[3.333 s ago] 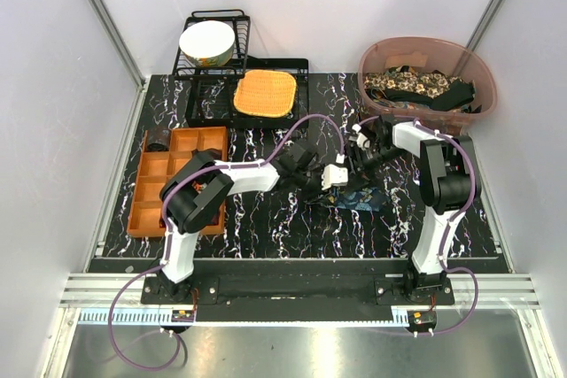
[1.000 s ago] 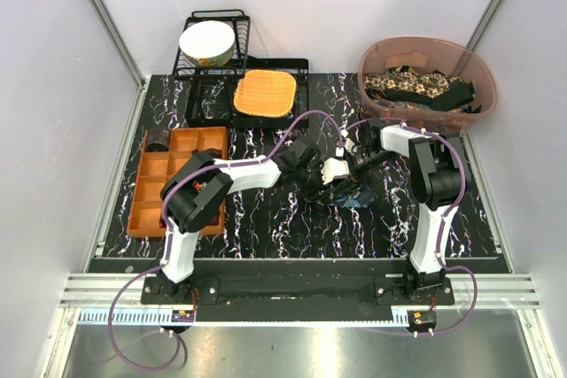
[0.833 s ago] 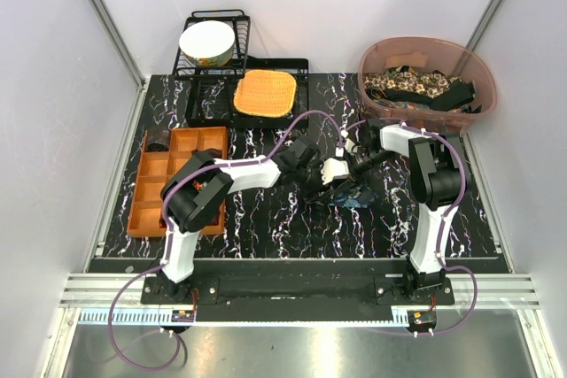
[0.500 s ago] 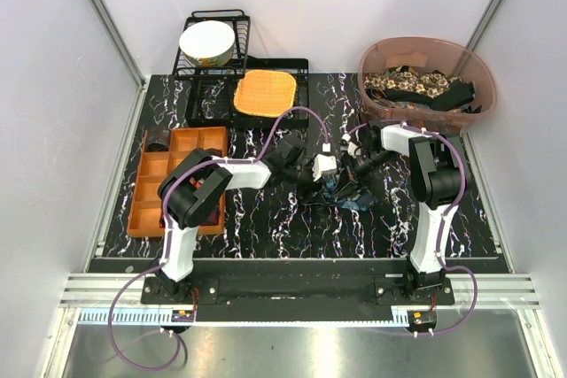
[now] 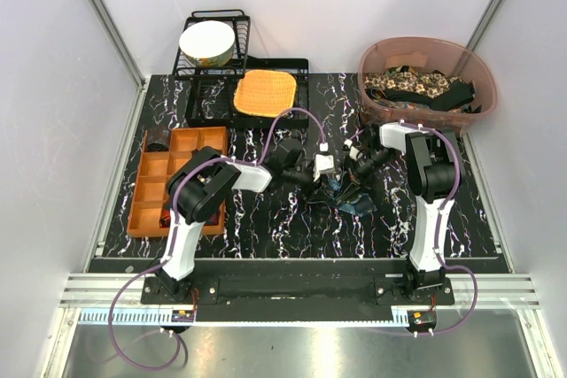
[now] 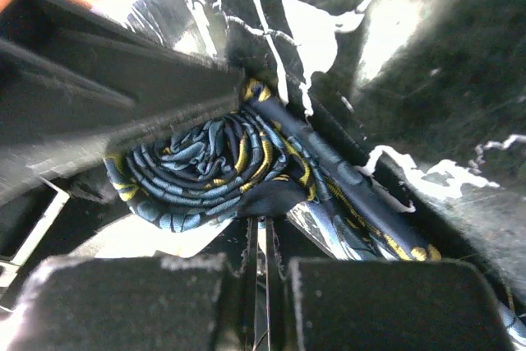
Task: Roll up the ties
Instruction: Roll the tie at the center of the board.
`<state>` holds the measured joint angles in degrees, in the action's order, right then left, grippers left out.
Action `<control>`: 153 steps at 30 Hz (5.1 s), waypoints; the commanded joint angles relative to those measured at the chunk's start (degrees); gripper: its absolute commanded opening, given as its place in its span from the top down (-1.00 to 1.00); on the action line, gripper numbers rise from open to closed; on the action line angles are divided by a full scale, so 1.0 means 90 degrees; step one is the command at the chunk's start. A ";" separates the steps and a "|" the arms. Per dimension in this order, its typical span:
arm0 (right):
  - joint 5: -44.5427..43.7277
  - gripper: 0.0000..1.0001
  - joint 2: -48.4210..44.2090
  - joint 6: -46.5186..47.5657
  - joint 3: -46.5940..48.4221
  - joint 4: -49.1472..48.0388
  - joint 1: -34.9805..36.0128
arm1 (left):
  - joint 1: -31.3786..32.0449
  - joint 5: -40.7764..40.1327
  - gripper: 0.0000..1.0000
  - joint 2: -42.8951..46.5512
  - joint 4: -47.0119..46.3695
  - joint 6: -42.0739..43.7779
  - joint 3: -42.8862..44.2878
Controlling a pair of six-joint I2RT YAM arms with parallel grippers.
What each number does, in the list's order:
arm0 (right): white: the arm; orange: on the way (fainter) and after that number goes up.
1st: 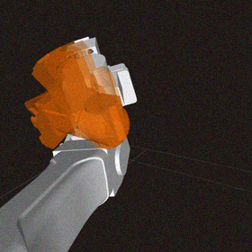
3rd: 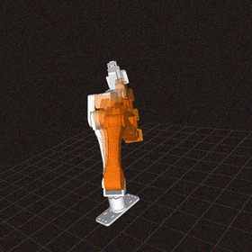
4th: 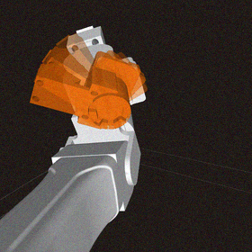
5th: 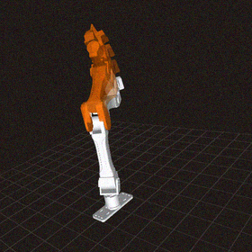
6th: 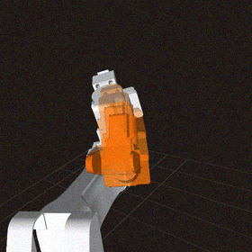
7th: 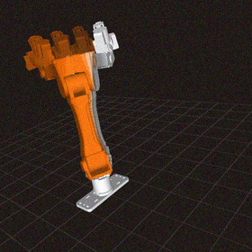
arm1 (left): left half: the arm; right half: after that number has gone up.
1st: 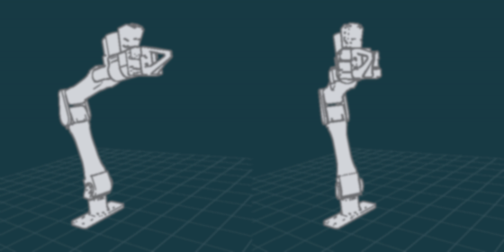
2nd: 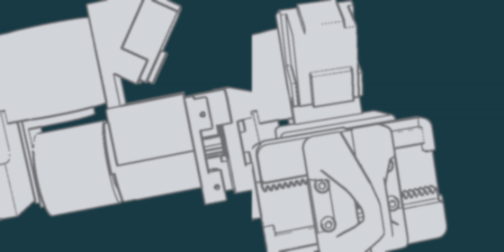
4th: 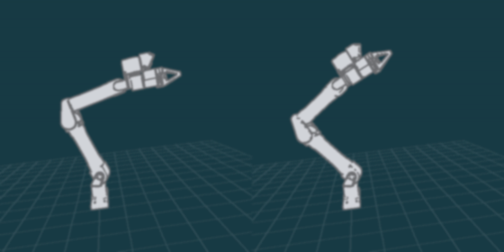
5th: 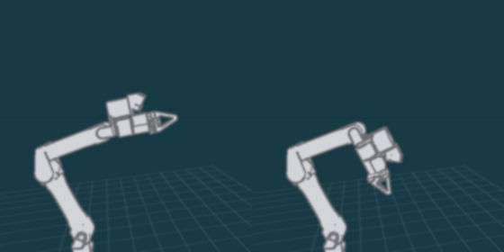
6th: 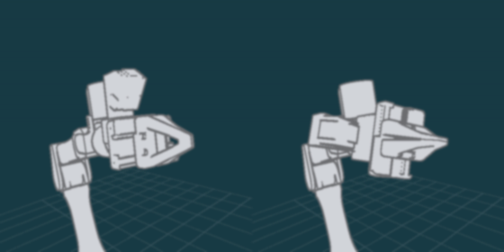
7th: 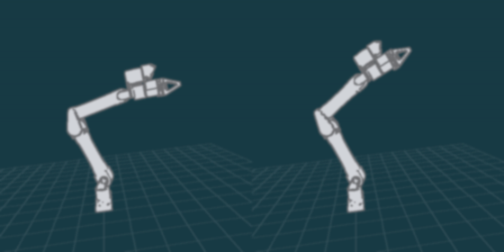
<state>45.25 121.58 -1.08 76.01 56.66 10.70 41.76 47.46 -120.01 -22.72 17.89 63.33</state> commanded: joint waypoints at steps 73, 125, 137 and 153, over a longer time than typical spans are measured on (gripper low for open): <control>-0.2685 1.00 0.0896 0.0765 0.0588 -0.0886 0.0813 | -0.0001 -0.1114 -0.68 0.1927 0.1099 -0.0192 -0.0942; -0.2528 1.00 0.1189 0.0941 0.0852 -0.0554 0.0862 | 0.0497 -0.1445 -0.86 0.1029 0.0006 0.0415 -0.0678; -0.2548 1.00 0.1198 0.0921 0.0842 -0.0554 0.0872 | 0.0458 -0.1787 -0.74 0.1117 -0.0463 0.0493 -0.1285; -0.2528 1.00 0.1208 0.0901 0.0842 -0.0544 0.0872 | 0.0419 -0.1396 -0.38 0.0971 -0.0709 -0.0006 -0.0777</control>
<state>38.39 127.48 4.89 85.19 63.18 16.88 45.80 34.33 -110.48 -26.33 18.65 52.45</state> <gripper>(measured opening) 0.019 0.800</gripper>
